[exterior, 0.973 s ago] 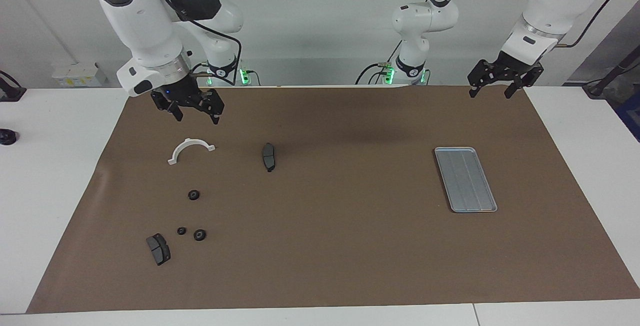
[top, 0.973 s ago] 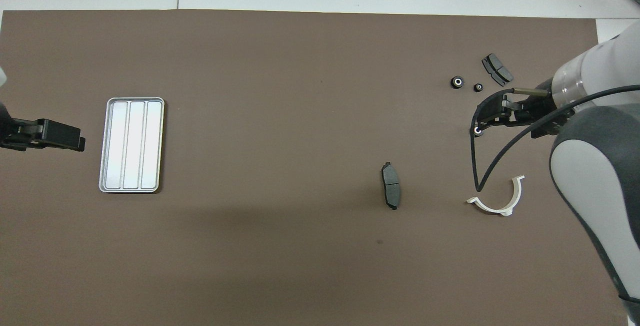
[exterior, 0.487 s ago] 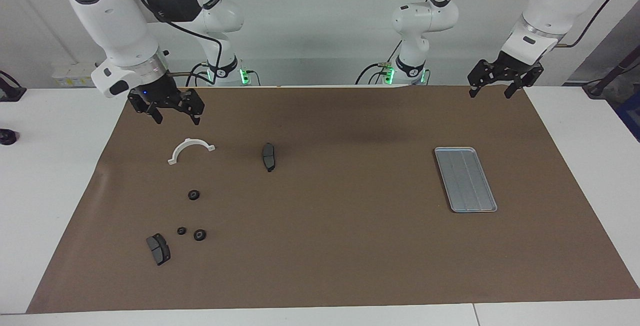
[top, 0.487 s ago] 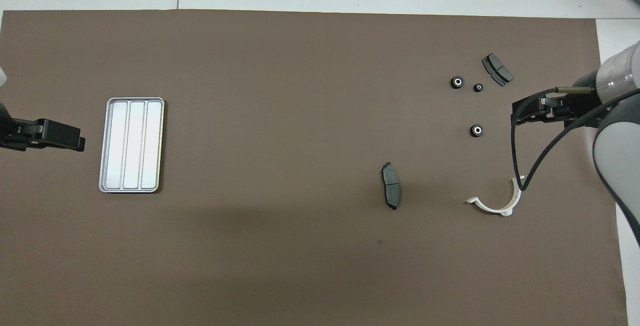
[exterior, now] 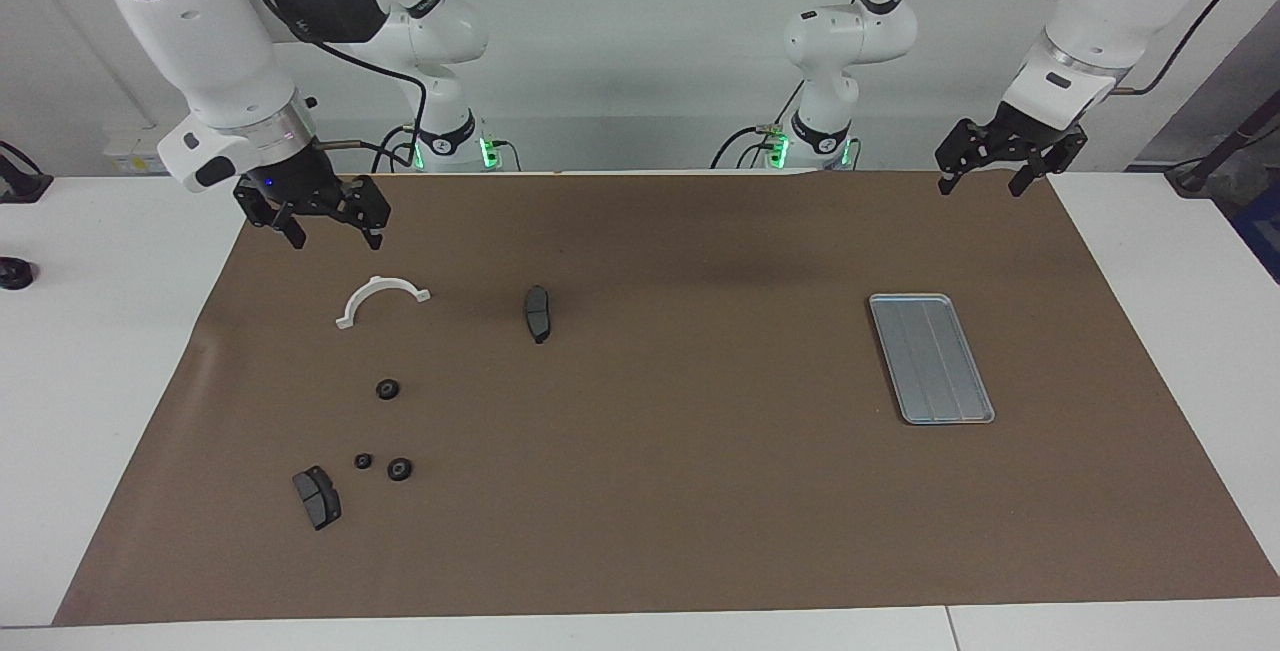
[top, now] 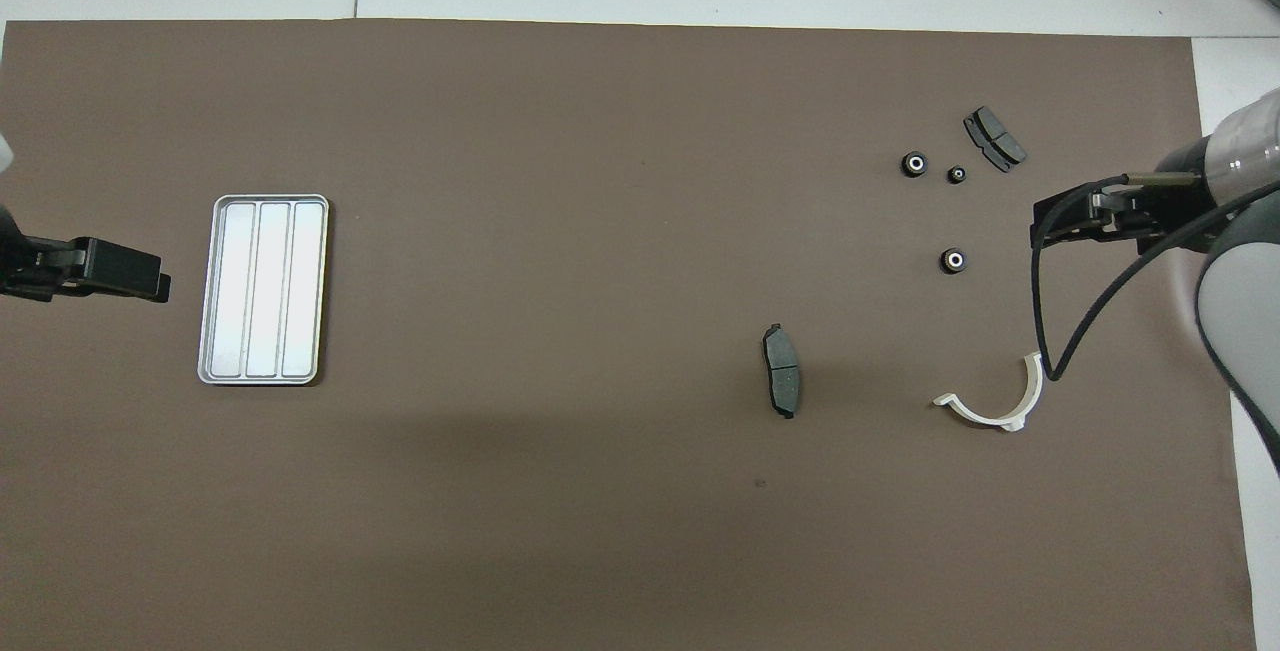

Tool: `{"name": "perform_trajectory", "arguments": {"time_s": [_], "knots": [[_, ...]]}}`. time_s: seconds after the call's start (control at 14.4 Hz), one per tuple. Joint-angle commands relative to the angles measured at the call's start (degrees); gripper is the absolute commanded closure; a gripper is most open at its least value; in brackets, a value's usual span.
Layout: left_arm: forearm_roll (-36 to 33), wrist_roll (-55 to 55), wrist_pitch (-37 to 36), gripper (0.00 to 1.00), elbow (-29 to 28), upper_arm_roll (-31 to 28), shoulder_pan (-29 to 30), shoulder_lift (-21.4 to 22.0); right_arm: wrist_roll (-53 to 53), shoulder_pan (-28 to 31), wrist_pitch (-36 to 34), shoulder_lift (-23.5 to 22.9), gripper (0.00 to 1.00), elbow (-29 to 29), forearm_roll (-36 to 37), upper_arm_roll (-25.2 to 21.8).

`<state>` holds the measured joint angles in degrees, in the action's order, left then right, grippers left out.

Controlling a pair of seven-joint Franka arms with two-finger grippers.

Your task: Place bearing gear from tray to pile

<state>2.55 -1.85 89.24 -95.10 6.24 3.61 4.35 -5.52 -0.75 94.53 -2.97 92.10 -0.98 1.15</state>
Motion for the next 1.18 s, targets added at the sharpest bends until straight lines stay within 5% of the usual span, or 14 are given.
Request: {"name": "perform_trajectory", "arguments": {"time_s": [0.0, 1.11], "knots": [[0.7, -0.7, -0.4, 0.00, -1.2, -0.3, 0.2, 1.3, 1.4, -0.1, 1.1, 1.7, 0.00, 2.4, 0.5, -0.1], [0.7, -0.7, -0.4, 0.00, -1.2, -0.3, 0.2, 1.3, 1.3, -0.1, 1.0, 2.1, 0.00, 3.0, 1.2, 0.4]]}}
